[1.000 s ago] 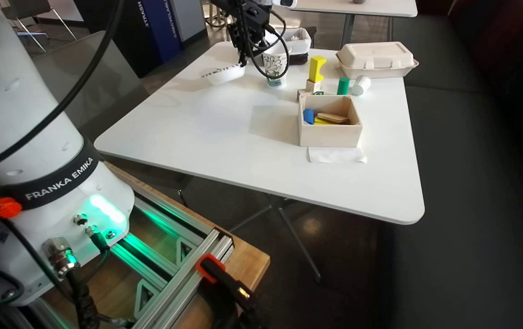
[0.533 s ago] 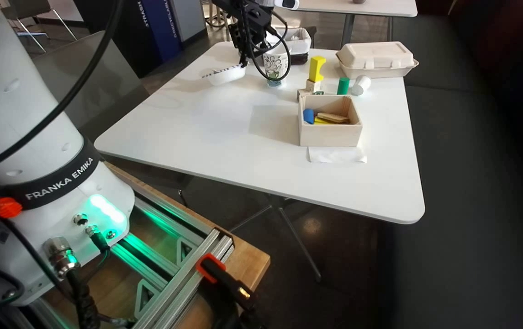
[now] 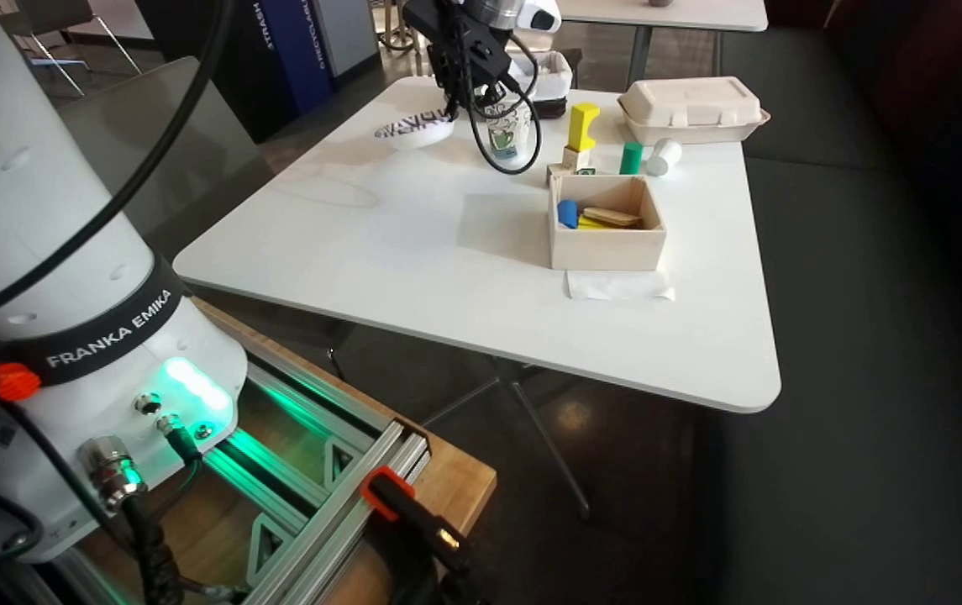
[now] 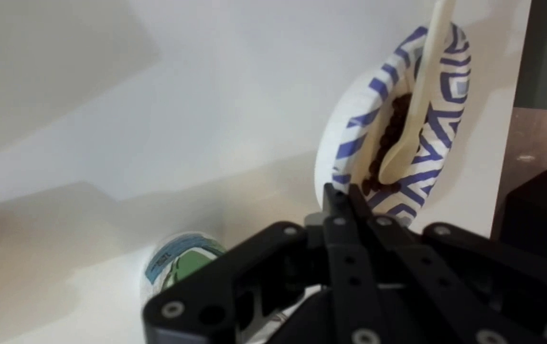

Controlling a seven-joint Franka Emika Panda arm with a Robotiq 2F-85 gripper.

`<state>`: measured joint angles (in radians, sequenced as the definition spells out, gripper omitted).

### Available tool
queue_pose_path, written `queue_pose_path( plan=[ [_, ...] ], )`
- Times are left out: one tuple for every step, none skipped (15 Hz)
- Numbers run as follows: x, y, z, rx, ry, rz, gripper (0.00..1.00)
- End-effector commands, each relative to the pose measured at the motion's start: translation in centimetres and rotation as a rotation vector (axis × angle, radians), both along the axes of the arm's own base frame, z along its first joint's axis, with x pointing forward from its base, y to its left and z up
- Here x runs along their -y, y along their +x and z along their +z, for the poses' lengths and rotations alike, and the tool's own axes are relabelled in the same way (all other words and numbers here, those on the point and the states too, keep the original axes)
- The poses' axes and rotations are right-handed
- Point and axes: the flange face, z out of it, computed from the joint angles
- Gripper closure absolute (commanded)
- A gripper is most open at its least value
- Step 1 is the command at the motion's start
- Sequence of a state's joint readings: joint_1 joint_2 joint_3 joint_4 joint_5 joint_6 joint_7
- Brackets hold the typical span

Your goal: Pick up the spoon and scoop some of the contents from the bowl and pour them in the cup

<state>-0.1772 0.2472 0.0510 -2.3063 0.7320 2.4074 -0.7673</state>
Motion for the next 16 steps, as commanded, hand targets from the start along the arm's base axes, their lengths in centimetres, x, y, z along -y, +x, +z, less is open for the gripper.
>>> queue_pose_path(
  plan=[
    [1.0, 0.1, -2.3, 0.050, 0.067, 0.006, 0.99],
    [1.3, 0.1, -2.9, 0.056, 0.082, 0.009, 0.99],
    [1.5, 0.0, -3.6, 0.058, 0.098, 0.009, 0.99],
    [1.7, -0.2, -4.2, 0.059, 0.105, 0.009, 0.99],
    [1.9, -0.2, -4.7, 0.062, 0.116, 0.009, 0.99],
    [2.0, -0.3, -5.1, 0.062, 0.122, 0.010, 0.99],
    [2.1, -0.3, -5.6, 0.055, 0.136, 0.010, 0.99],
    [2.1, -0.3, -6.0, 0.050, 0.138, 0.014, 0.99],
    [2.1, -0.3, -6.3, 0.046, 0.142, 0.017, 0.99],
    [2.2, -0.4, -6.6, 0.040, 0.143, 0.017, 0.99],
    [2.2, -0.4, -6.8, 0.035, 0.144, 0.017, 0.94],
    [2.3, -0.4, -7.0, 0.031, 0.144, 0.015, 0.71],
    [2.4, -0.4, -7.2, 0.021, 0.148, 0.010, 0.70],
    [2.4, -0.5, -7.3, 0.013, 0.147, 0.007, 0.68],
    [2.4, -0.7, -7.3, 0.007, 0.143, 0.008, 0.62],
    [2.3, -0.9, -7.2, 0.000, 0.138, 0.005, 0.53]
  ],
)
